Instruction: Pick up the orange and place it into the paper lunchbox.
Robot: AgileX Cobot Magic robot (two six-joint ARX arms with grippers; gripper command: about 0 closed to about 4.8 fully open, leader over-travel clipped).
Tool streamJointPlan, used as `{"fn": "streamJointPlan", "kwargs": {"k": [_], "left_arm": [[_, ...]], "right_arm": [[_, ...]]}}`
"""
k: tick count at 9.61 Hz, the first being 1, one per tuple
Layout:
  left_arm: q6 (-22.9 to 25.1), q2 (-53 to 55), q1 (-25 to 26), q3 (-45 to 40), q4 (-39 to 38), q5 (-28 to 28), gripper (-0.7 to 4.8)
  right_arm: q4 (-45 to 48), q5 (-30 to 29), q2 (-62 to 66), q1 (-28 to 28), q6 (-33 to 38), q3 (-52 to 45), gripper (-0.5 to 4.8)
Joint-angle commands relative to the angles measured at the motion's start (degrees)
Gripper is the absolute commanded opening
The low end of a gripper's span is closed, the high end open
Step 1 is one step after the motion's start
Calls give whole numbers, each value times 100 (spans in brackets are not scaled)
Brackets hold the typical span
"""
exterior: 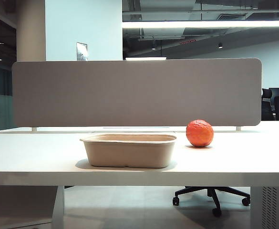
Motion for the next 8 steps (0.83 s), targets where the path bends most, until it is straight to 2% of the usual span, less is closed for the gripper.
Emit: {"fn": "streamJointPlan", "kwargs": {"k": [1,7,8], "left_arm": [[2,-20,-7,-11,48,17,-5],[22,-20,-7,20,133,-11,-5],[-133,-17,-7,522,133,-28,-5]], "right_arm": [[28,11,-2,2,17,-13,-5],[-28,13,-2,2,24,101,-5],[-79,94,-2,0,216,774,-5]]}}
